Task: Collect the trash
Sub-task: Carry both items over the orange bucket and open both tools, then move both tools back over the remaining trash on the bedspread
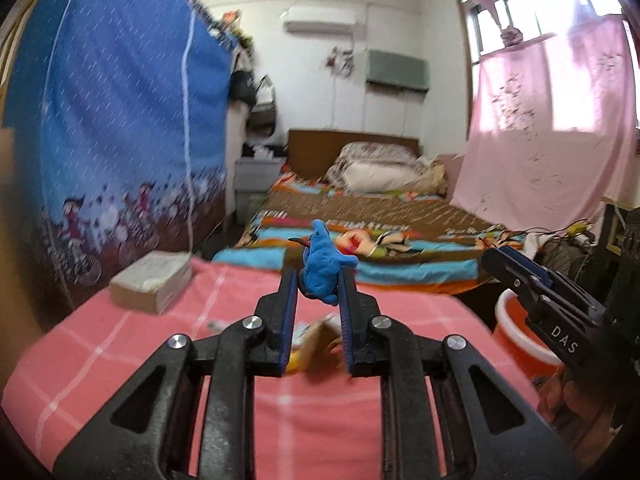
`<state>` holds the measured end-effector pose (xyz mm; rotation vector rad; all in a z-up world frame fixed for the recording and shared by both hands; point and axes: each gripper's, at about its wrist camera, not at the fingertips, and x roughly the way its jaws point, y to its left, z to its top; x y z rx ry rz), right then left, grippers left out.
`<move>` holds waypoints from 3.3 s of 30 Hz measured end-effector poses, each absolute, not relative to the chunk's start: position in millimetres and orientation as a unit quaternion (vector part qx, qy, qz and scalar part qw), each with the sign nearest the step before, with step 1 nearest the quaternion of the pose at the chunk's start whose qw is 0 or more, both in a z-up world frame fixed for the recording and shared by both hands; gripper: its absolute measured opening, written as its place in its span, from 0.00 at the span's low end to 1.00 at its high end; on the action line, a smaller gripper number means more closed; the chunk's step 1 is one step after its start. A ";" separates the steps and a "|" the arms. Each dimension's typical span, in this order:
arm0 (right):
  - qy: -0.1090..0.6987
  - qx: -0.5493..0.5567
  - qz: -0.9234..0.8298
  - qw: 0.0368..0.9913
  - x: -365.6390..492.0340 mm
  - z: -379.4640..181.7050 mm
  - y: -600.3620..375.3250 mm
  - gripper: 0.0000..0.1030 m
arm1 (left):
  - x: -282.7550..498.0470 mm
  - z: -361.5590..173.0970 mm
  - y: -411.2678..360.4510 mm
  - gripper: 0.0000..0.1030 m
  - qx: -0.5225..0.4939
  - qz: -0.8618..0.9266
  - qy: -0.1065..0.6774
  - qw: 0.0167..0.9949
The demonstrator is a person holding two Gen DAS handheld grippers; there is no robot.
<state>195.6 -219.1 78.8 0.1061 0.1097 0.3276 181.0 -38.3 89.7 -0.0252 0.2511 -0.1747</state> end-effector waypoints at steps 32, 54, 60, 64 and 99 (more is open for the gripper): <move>0.005 0.137 -0.044 0.990 132.1 83.2 -390.6 0.28 | 174.0 90.3 -242.9 0.24 0.073 -0.311 0.142 0.937; 0.128 0.212 -0.094 0.964 144.1 47.7 -450.7 0.28 | 212.5 47.1 -317.1 0.24 0.029 -0.358 0.300 0.884; 0.139 0.224 -0.104 0.959 144.9 44.3 -456.4 0.29 | 214.8 43.0 -327.2 0.25 0.036 -0.359 0.312 0.879; 0.141 0.234 -0.113 0.955 144.6 43.0 -460.7 0.37 | 218.1 41.3 -329.3 0.31 0.033 -0.357 0.321 0.876; -0.015 0.118 -0.075 0.990 142.1 87.7 -363.0 1.00 | 189.4 92.0 -153.1 1.00 -0.063 -0.130 0.114 0.983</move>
